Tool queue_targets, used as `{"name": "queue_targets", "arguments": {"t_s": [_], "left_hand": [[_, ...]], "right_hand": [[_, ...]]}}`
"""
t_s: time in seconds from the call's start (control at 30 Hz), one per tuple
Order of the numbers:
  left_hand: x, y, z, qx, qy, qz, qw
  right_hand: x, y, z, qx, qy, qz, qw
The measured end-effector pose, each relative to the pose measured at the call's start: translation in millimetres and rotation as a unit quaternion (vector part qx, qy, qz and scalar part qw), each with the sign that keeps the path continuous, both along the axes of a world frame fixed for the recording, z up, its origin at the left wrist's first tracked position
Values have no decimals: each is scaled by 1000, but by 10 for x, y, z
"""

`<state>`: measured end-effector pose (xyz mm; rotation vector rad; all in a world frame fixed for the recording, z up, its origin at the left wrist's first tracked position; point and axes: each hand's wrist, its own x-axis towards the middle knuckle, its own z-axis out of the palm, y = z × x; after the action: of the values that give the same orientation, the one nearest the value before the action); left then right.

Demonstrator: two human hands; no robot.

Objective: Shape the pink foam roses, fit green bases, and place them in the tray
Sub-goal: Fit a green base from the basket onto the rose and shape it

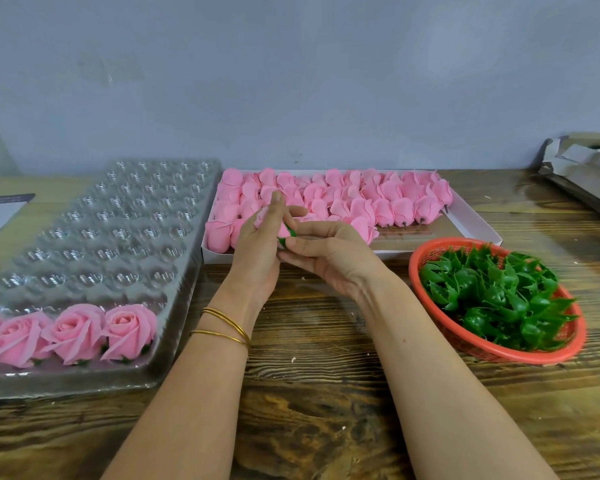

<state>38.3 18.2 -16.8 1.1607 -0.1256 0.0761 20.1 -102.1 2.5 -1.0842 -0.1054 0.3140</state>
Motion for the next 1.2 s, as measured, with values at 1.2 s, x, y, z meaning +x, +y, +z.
{"name": "queue_targets", "arguments": {"t_s": [1.2], "left_hand": [[-44, 31, 52, 33, 8, -96, 995]], "right_hand": [[1, -53, -36, -22, -21, 44, 999]]}}
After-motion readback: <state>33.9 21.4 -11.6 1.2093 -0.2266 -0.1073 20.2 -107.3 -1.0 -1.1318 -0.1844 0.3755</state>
